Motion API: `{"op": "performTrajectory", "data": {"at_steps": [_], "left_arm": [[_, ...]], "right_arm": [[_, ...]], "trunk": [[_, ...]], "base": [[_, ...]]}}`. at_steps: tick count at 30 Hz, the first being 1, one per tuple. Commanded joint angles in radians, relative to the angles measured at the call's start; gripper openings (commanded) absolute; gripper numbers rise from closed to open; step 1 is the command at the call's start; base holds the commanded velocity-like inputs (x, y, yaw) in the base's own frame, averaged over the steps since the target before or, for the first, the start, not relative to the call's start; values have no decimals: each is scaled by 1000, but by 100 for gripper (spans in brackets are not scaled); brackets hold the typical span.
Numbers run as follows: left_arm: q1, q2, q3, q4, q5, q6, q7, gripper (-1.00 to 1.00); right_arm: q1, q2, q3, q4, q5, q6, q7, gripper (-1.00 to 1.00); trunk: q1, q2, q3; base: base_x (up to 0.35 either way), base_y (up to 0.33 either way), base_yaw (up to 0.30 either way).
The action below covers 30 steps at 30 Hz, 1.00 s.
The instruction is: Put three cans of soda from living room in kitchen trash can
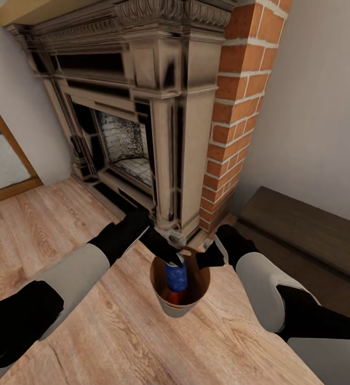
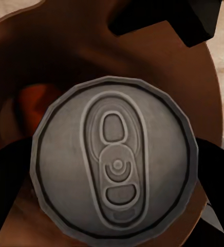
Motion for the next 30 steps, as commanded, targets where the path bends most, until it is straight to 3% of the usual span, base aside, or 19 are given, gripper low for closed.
{"op": "performTrajectory", "data": {"at_steps": [1,6,11,18,30], "left_arm": [[4,0,0,0,1,-4,0,-100],[22,-1,-1,0,0,-22,2,-100],[46,-18,-3,4,-4,-27,4,-100],[74,-33,-49,4,-1,-40,49,-100],[99,-42,-58,1,-3,-42,83,-100]], "right_arm": [[0,0,-5,0,-23,3,5,-100],[-1,0,-5,0,-24,3,5,-100],[-2,0,-5,0,-24,3,5,-100],[-10,0,-5,0,-25,3,5,-100],[-11,0,-5,0,-25,3,4,-100]], "trunk": [[0,0,0],[0,0,0],[0,0,0],[0,0,0],[0,0,0]], "base": [[0,0,0],[0,0,0],[0,0,0],[0,0,0],[0,0,0]]}}
